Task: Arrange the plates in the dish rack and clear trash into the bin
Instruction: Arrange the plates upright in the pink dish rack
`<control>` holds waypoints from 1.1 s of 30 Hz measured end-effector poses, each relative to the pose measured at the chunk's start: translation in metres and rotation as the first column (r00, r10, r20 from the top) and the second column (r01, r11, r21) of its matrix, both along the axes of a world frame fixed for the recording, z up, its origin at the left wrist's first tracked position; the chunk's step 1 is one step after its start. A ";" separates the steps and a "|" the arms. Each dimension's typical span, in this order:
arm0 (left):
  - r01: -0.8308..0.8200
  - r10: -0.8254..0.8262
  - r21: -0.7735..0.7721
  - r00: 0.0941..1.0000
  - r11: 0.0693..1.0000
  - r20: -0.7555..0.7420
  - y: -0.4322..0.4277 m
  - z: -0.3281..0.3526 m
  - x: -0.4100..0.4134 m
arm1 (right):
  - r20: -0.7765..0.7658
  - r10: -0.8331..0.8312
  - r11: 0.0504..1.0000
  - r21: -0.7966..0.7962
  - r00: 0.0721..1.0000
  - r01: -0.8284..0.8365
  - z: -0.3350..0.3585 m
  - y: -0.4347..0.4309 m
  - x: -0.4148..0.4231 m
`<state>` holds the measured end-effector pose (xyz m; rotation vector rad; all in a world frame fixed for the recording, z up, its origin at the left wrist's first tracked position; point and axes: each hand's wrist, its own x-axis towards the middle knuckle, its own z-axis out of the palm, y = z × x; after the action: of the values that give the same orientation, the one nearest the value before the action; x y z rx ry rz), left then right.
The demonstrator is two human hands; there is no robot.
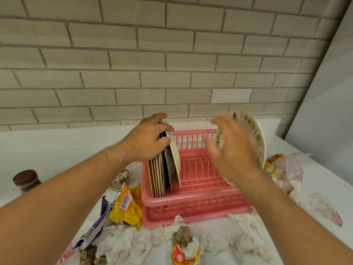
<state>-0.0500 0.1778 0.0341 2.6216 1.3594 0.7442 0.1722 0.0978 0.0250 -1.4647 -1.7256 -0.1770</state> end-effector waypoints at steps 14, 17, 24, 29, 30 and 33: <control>-0.029 0.029 0.005 0.999 1.000 0.040 -0.001 -0.005 0.007 | -0.267 0.226 0.908 -0.289 0.937 -0.302 -0.055 0.034 -0.059; -0.053 0.051 0.037 0.997 0.998 0.065 -0.002 -0.006 0.008 | -0.272 0.166 0.933 -0.267 0.948 -0.240 -0.050 0.040 -0.062; -0.098 0.102 0.047 0.990 0.994 -0.093 -0.003 -0.001 0.012 | -0.071 0.070 0.960 -0.268 0.995 -0.086 -0.025 0.048 -0.054; -0.074 0.081 0.049 0.984 0.996 -0.158 -0.005 0.007 0.016 | -0.031 -0.044 0.971 -0.237 0.999 0.036 0.025 0.048 -0.017; -0.075 0.083 0.051 0.983 0.996 -0.165 -0.004 0.006 0.017 | -0.003 -0.081 0.974 -0.214 0.997 0.078 0.034 0.047 -0.007; -0.091 0.102 0.064 0.978 0.994 -0.183 -0.002 0.004 0.017 | -0.006 -0.211 0.966 -0.154 0.977 0.208 0.051 0.044 0.025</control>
<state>-0.0333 0.1757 0.0385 2.7449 1.5457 0.5672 0.1972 0.1414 0.0757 -1.7563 -1.5936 -0.1420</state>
